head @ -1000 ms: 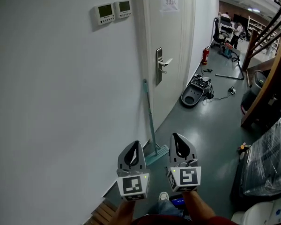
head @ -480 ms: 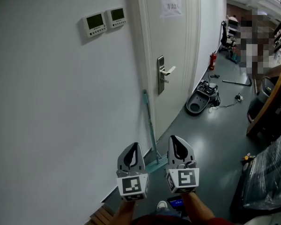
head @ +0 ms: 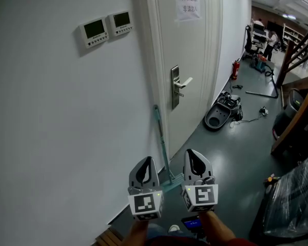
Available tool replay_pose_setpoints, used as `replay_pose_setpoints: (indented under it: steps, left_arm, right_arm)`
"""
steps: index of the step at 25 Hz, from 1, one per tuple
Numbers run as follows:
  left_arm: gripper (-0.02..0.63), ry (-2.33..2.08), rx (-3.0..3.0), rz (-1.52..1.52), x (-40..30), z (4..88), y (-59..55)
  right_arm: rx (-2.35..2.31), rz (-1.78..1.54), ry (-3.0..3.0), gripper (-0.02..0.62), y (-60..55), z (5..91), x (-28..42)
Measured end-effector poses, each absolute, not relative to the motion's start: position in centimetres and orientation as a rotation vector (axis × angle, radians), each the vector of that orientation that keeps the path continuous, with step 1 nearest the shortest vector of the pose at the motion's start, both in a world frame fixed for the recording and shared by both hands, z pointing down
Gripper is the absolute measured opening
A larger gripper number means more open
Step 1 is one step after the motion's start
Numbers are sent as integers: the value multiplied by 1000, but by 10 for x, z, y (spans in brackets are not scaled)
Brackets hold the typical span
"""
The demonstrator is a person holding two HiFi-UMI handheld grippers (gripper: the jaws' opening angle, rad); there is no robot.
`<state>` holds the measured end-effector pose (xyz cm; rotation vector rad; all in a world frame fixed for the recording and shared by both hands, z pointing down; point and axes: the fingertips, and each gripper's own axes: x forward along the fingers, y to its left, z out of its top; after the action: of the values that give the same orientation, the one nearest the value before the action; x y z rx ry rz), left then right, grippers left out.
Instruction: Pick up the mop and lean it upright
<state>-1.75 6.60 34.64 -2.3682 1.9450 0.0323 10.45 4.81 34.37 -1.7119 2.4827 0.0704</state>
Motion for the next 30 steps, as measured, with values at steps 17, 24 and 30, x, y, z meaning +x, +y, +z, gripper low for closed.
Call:
replay_pose_setpoints:
  steps: [17,24,30]
  left_arm:
    - [14,1884,-2432,59,-49,359,-40]
    - [14,1840,-2482,79,-78,360,-106]
    - [14,1773,-2527,93,-93,357,-160]
  right_arm:
    - [-1781,75,2472,18,-58,361,65]
    - [-1831,95,2452,18,-123,360,33]
    - [-1893,98,2420,18,-172,361,17]
